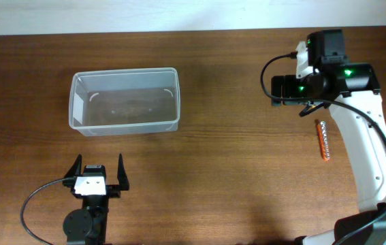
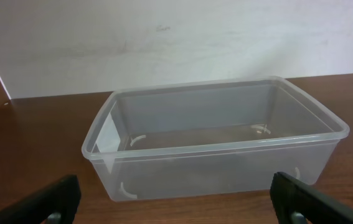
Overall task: Pack container
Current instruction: 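Raise the right arm and swing the left arm toward the container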
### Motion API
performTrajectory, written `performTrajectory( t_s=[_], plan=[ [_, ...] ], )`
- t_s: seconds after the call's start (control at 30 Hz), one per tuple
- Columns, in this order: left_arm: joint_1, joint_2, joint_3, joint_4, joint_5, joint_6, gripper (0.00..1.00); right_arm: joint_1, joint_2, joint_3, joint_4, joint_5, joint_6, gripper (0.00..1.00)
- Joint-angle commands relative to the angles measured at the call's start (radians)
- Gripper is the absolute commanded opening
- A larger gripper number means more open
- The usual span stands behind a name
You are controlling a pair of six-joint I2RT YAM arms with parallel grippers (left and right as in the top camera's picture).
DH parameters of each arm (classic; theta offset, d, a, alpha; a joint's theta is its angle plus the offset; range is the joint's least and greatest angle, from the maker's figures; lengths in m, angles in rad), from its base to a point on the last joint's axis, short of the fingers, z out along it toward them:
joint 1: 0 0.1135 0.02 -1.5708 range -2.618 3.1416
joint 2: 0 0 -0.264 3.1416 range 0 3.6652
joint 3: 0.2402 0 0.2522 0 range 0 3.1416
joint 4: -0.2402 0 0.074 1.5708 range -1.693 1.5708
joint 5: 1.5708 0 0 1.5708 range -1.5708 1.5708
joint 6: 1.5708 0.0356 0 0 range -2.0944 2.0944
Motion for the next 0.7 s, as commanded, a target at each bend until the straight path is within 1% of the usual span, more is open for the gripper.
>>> performTrajectory(
  t_s=[0.0,0.1,0.17,0.37,0.47,0.53,0.67],
  plan=[
    [0.004,-0.008,-0.002,0.032,0.011,0.029,0.99,0.010,-0.005,0.027,-0.031,0.039,0.037,0.99],
    [0.004,-0.008,-0.002,0.052,0.012,0.027,0.99,0.010,-0.005,0.027,-0.056,-0.019,0.033,0.99],
    [0.004,-0.008,-0.002,0.060,0.042,0.027,0.99,0.010,-0.005,0.027,-0.057,-0.060,0.034,0.99],
    [0.004,-0.008,0.010,0.109,0.069,0.026,0.99,0.010,-0.005,0.027,-0.002,-0.108,0.033,0.99],
    [0.010,-0.002,0.071,0.049,0.067,-0.019,0.99,0.010,-0.005,0.027,0.011,-0.109,0.036,0.99],
    [0.017,0.016,0.142,-0.018,0.067,-0.022,0.99,0.010,-0.005,0.027,0.018,-0.115,0.054,0.99],
    [0.048,0.099,0.341,-0.156,0.056,0.051,0.99,0.010,-0.005,0.027,0.037,-0.190,0.056,0.99]
  ],
)
